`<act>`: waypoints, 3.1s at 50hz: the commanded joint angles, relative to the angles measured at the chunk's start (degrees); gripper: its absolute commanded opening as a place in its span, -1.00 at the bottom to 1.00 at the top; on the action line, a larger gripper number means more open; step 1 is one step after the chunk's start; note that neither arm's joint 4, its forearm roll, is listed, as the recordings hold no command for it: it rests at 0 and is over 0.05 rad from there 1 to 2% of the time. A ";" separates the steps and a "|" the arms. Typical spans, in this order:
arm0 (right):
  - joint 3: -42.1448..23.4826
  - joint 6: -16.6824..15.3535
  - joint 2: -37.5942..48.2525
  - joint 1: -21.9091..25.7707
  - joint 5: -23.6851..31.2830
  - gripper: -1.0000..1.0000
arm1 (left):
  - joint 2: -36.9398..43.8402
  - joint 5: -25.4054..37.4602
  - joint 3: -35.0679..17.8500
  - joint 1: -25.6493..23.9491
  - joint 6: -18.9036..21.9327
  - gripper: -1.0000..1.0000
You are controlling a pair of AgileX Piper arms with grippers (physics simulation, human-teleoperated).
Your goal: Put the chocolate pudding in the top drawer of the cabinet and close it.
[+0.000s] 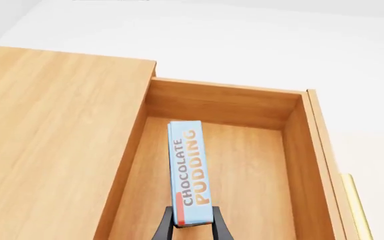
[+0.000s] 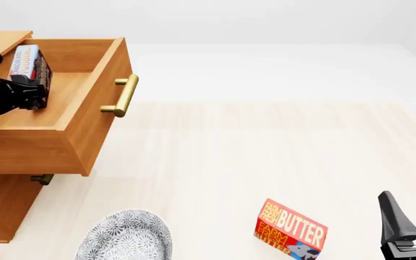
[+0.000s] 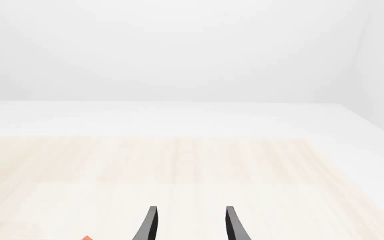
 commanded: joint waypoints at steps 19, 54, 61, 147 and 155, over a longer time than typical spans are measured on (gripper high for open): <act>0.00 0.02 0.02 0.02 0.00 1.00 | 0.24 -0.40 0.29 -3.21 -1.49 1.00; 0.00 0.02 0.02 0.02 0.00 1.00 | -4.68 3.11 -1.19 -3.52 -0.28 1.00; 0.00 0.02 0.02 0.02 0.00 1.00 | -7.04 4.46 -2.98 -4.72 -0.03 1.00; 0.00 0.02 0.02 0.02 0.00 1.00 | 7.21 13.19 -27.15 -31.77 -4.87 1.00; 0.00 0.02 0.02 0.02 0.00 1.00 | 10.21 14.65 -29.94 -35.70 -6.37 1.00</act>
